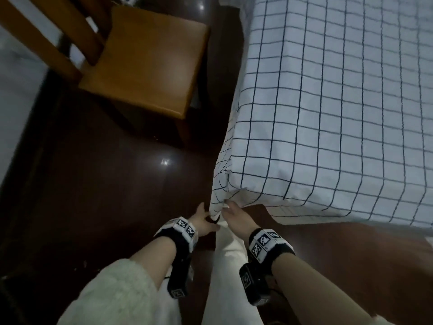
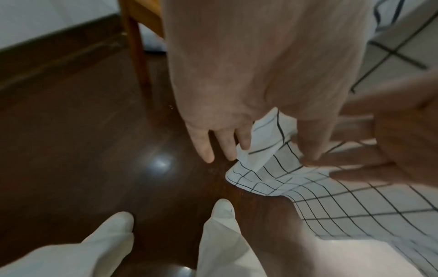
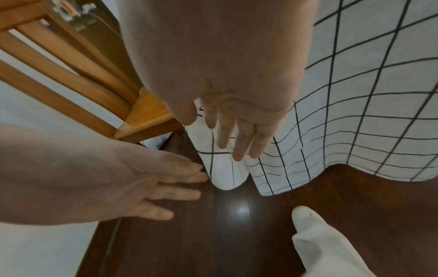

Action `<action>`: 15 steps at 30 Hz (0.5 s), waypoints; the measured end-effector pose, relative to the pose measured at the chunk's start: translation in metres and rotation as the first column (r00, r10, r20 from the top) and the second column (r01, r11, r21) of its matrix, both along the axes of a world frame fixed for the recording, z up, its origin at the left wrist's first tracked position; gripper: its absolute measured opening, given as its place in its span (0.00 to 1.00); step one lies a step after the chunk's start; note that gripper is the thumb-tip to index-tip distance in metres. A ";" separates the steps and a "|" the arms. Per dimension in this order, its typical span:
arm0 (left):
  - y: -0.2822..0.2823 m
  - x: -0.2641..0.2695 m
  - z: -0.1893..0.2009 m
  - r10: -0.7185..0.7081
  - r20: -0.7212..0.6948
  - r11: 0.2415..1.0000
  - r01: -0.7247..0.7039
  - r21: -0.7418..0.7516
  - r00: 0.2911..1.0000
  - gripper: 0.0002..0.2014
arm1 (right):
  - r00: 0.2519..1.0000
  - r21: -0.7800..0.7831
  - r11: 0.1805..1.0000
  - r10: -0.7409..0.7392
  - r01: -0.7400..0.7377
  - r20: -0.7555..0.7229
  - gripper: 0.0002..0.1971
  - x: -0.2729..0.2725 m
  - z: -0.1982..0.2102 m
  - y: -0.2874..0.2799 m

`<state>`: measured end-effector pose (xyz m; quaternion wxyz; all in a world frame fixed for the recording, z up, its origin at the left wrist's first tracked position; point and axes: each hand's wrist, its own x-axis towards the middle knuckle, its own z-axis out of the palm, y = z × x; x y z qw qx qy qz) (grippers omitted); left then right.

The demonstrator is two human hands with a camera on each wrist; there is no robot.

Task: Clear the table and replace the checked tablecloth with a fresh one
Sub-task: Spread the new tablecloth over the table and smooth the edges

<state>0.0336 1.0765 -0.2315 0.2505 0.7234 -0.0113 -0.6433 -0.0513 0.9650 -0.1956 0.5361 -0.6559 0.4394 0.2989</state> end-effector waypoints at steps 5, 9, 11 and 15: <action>0.000 0.012 -0.021 0.125 0.213 0.991 -0.113 -0.070 0.969 0.31 | 0.958 -0.060 0.960 -0.265 0.272 0.106 0.22 -0.002 0.000 0.036; 0.017 0.026 -0.020 0.070 0.223 0.992 -0.045 -0.116 0.972 0.08 | 0.887 -0.092 0.886 -0.444 0.456 0.125 0.21 -0.012 -0.003 0.068; 0.029 0.034 -0.013 0.173 0.090 0.983 -0.166 -0.080 0.981 0.05 | 0.861 -0.107 0.856 -0.495 0.506 0.114 0.21 -0.019 -0.004 0.082; 0.055 0.047 0.000 0.338 -0.055 0.937 -0.342 -0.078 0.939 0.11 | 0.836 -0.106 0.829 -0.546 0.549 0.060 0.20 -0.028 -0.007 0.106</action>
